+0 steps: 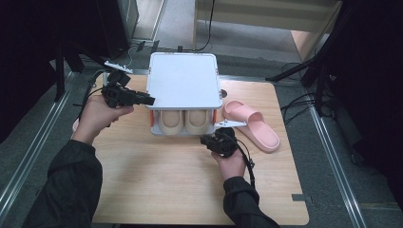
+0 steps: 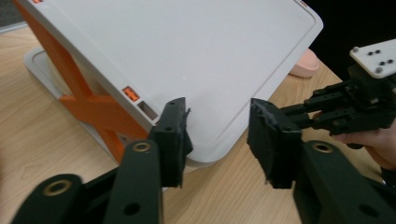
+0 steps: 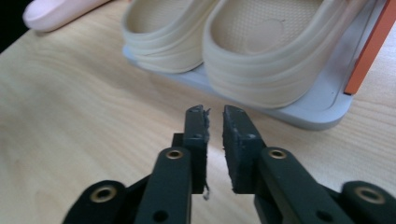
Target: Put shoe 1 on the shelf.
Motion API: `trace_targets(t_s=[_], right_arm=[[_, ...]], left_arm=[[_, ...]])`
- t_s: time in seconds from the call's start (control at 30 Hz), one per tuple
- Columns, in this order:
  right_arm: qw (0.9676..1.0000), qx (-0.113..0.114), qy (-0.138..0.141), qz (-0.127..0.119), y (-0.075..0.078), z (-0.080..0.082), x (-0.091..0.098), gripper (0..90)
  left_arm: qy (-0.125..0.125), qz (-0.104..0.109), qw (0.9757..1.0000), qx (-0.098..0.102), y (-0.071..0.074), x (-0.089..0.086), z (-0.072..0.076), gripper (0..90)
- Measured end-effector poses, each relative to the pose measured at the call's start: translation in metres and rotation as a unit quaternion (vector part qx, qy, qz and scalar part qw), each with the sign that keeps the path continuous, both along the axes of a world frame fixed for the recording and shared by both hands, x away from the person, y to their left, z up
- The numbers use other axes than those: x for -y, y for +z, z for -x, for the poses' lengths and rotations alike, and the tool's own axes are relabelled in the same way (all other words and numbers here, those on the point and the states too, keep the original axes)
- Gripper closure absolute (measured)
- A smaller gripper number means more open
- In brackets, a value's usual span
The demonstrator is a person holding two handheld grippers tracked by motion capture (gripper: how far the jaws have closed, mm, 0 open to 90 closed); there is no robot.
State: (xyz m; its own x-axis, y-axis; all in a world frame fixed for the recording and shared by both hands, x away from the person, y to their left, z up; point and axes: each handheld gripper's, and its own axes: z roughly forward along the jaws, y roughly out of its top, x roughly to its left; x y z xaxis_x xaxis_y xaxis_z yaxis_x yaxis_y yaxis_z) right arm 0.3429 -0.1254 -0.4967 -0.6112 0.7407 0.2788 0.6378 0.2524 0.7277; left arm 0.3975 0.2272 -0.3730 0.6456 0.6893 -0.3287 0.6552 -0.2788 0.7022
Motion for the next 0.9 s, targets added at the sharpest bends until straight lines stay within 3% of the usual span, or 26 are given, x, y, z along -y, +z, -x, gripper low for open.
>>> trace_targets(t_s=[0.13,0.23,0.37,0.57,0.73,0.9], right_arm=[[0.9998,-0.002,0.020,-0.002,0.008,0.010,0.007,67.8],[0.9992,0.008,0.039,0.003,0.015,0.019,0.013,62.2],[0.9981,0.015,0.060,0.009,0.022,0.029,0.020,57.8],[0.9974,0.011,0.070,-0.012,0.024,0.038,0.030,55.7],[0.9962,0.013,0.086,-0.009,0.023,0.046,0.036,54.8],[0.9959,0.010,0.087,-0.021,0.024,0.047,0.043,54.8]], left_arm=[[0.018,-0.012,0.9997,0.014,0.004,-0.009,0.006,43.9],[0.029,-0.012,0.9991,0.028,0.006,-0.019,0.011,39.0],[0.042,-0.018,0.9982,0.038,0.003,-0.031,0.018,37.4],[0.069,-0.028,0.9965,0.038,-0.001,-0.049,0.031,37.2],[0.088,-0.027,0.9948,0.043,-0.007,-0.065,0.039,36.7],[0.089,-0.038,0.9935,0.061,-0.018,-0.080,0.044,38.7]])
